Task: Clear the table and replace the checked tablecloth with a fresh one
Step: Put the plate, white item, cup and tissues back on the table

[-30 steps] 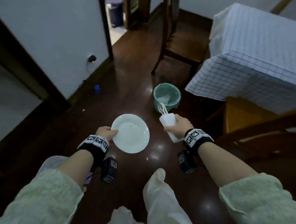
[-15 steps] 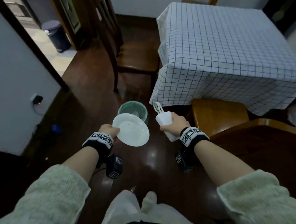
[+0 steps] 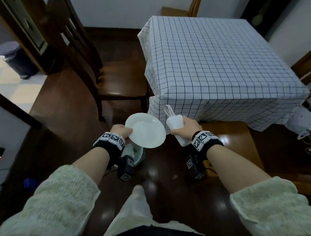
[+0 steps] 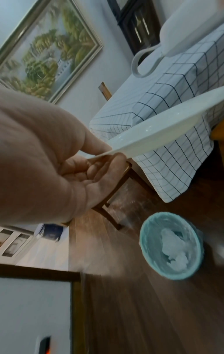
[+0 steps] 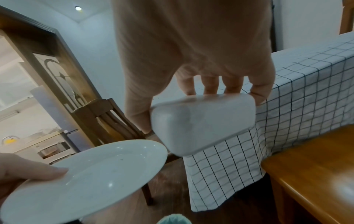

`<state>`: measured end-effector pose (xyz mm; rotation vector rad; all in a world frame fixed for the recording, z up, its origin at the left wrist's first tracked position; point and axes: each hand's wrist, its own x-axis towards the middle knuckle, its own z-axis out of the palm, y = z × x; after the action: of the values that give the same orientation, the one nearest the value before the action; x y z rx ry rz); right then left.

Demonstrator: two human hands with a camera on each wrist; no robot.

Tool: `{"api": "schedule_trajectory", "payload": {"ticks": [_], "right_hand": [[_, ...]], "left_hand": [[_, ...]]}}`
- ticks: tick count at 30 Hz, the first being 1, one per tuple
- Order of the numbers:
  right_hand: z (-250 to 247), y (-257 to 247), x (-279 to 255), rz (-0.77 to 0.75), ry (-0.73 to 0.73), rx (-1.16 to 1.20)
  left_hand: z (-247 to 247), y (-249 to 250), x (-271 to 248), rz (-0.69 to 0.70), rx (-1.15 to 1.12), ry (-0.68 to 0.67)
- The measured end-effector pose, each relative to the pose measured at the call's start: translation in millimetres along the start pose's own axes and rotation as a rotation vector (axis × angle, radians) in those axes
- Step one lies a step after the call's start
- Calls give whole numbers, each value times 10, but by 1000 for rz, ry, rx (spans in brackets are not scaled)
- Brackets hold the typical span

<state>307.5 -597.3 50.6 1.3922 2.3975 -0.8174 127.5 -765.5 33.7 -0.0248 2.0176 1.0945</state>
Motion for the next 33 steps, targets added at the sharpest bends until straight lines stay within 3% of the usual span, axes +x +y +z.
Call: {"api": "schedule_trajectory", "payload": {"ticks": [6,12,20,27,33], "right_hand": [[-398,-336,703,26,43,50],[-693,-325,1253,61,56,121],[-1409,-97,2170,54,128,107],[-2183,347,2990,71,123,88],[-2616,608,3537,117,113,64]], "left_hand": [[14,694,639,75,141,0],[241,1330,1026,26,18,-79],[1048,2238,1455,56,-11,-155],[1800,2958,1842,26,-36,-100],[2166,3374,2134,-6,4,-66]]}}
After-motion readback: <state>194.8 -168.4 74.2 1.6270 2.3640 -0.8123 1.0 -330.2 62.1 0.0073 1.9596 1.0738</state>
